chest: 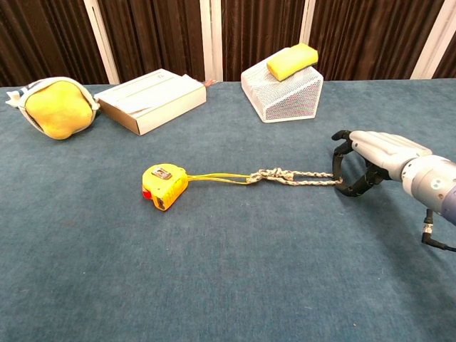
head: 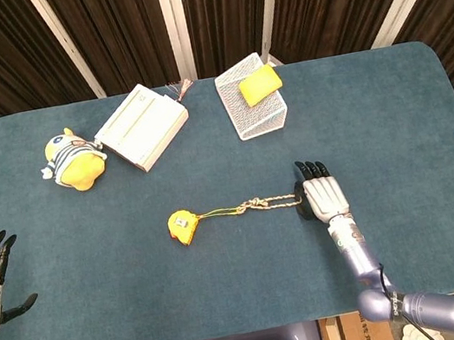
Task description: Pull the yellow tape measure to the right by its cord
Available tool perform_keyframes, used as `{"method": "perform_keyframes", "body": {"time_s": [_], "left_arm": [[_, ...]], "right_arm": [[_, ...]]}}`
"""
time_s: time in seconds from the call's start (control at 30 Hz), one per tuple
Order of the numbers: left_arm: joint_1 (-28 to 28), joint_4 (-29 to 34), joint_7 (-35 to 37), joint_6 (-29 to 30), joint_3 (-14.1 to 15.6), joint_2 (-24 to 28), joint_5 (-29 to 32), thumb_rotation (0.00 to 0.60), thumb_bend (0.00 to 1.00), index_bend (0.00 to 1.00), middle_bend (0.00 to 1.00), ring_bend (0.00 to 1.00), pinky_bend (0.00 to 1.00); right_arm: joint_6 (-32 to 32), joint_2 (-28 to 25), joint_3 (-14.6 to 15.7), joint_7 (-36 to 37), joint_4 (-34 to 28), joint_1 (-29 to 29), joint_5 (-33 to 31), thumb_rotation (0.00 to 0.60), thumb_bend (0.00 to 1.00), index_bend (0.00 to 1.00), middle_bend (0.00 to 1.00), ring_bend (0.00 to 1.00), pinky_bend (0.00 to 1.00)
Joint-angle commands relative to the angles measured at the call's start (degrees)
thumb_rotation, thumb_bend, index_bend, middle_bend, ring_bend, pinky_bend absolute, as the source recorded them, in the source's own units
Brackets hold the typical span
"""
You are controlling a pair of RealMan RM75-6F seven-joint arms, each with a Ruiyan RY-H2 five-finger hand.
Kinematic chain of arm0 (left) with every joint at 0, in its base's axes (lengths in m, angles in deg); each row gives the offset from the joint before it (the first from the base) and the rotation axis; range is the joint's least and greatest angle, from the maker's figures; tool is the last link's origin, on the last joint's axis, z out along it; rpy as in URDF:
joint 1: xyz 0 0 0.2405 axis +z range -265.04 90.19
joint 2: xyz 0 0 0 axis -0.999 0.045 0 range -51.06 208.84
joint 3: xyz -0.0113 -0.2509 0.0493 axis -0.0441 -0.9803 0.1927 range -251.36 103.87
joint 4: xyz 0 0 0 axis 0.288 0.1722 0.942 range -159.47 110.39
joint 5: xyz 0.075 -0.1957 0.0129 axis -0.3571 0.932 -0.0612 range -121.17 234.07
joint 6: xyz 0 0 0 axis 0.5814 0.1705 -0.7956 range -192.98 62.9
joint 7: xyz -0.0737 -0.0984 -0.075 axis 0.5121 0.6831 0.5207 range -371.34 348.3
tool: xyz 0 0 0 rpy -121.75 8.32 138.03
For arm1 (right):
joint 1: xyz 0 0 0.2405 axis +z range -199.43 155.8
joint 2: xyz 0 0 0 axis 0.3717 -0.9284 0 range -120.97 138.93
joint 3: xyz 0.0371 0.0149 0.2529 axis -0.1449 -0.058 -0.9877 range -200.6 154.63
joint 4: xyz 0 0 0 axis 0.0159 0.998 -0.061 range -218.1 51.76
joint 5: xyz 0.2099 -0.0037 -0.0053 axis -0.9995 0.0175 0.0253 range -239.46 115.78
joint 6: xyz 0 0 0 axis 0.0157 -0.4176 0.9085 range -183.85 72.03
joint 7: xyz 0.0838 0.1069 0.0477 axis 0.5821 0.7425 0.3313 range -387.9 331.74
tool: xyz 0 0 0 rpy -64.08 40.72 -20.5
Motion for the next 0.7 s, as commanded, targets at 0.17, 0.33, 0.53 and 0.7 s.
{"method": "perform_keyframes", "body": {"time_s": [0.17,0.33,0.53,0.7], "left_arm": [[0.0,0.0,0.0,-0.1,0.0,0.0,0.1,0.600,0.00,0.00,0.00,0.00,0.00],[0.0,0.1,0.1,-0.1,0.0,0.0,0.1,0.600,0.00,0.00,0.00,0.00,0.00],[0.0,0.2,0.2,-0.2,0.0,0.1,0.3,0.600,0.00,0.00,0.00,0.00,0.00],[0.0,0.4,0.1,-0.3,0.0,0.1,0.4,0.600,0.00,0.00,0.00,0.00,0.00]], "right_arm": [[-0.1,0.3,0.1,0.3,0.3,0.0,0.1,0.600,0.41,0.59,0.11,0.00,0.00],[-0.3,0.4,0.1,0.5,0.1,0.0,0.1,0.600,0.43,0.62,0.11,0.00,0.00],[-0.6,0.0,0.1,0.4,-0.8,-0.3,0.0,0.600,0.45,0.66,0.11,0.00,0.00],[-1.1,-1.2,0.0,1.0,-3.4,-0.8,0.2,0.600,0.46,0.66,0.11,0.00,0.00]]}}
